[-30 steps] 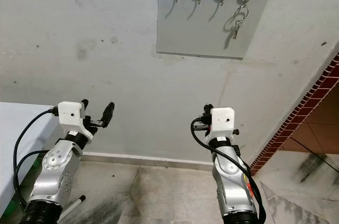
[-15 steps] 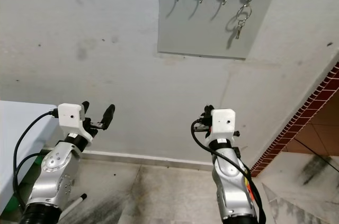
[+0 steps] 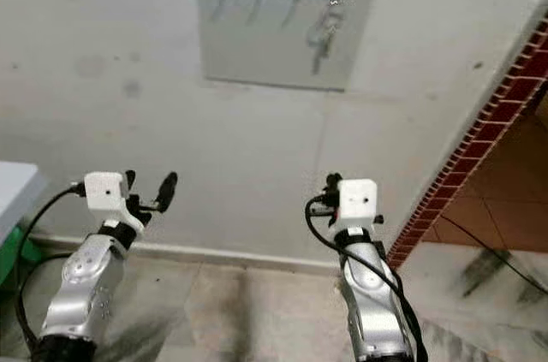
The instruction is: Hang keys on a hook
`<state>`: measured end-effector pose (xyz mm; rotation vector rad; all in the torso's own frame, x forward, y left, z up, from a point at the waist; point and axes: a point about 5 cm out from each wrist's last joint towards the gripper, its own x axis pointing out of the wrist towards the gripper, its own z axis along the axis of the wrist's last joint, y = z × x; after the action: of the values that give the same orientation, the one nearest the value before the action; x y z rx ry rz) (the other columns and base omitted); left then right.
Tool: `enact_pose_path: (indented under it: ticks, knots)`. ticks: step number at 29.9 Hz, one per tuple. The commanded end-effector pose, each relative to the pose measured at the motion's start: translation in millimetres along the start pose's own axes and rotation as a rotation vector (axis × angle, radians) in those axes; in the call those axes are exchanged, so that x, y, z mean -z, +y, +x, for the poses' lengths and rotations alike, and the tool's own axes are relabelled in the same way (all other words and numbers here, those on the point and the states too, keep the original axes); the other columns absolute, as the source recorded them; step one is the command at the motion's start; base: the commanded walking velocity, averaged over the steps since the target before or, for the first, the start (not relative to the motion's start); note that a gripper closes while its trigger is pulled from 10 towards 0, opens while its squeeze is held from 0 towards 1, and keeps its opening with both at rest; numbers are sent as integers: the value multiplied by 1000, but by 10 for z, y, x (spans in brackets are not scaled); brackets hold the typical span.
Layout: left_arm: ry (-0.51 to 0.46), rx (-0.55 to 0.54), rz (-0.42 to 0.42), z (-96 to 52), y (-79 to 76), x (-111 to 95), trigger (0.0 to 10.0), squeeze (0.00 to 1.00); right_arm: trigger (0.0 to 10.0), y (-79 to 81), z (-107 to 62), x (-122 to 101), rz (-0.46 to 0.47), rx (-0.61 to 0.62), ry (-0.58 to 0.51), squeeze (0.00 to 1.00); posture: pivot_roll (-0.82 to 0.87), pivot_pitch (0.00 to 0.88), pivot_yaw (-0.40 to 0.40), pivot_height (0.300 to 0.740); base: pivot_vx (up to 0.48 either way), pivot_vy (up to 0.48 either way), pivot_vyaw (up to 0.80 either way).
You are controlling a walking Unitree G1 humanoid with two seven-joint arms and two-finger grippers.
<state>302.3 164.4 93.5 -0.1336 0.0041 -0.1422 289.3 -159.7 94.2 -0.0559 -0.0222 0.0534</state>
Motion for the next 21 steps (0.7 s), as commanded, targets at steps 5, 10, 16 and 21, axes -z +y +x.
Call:
enact_pose_path:
  ticks: [5,10,16,21]
  knots:
    - [17,-31,41,-14,28,21,10000,0,10000,-26,46,-49,-17,23,5,0,-16,76,-27,740,0,0,0]
    - [29,-35,41,-11,15,38,10000,0,10000,-28,55,-38,-6,29,23,0,-19,69,-26,740,0,0,0]
    - [61,-24,45,-1,-11,65,10000,0,10000,-38,46,5,-11,55,69,0,-19,72,-24,740,0,0,0]
    - [63,15,81,-30,-22,66,10000,0,10000,-2,16,-17,-18,-7,42,0,-20,80,-20,740,0,0,0]
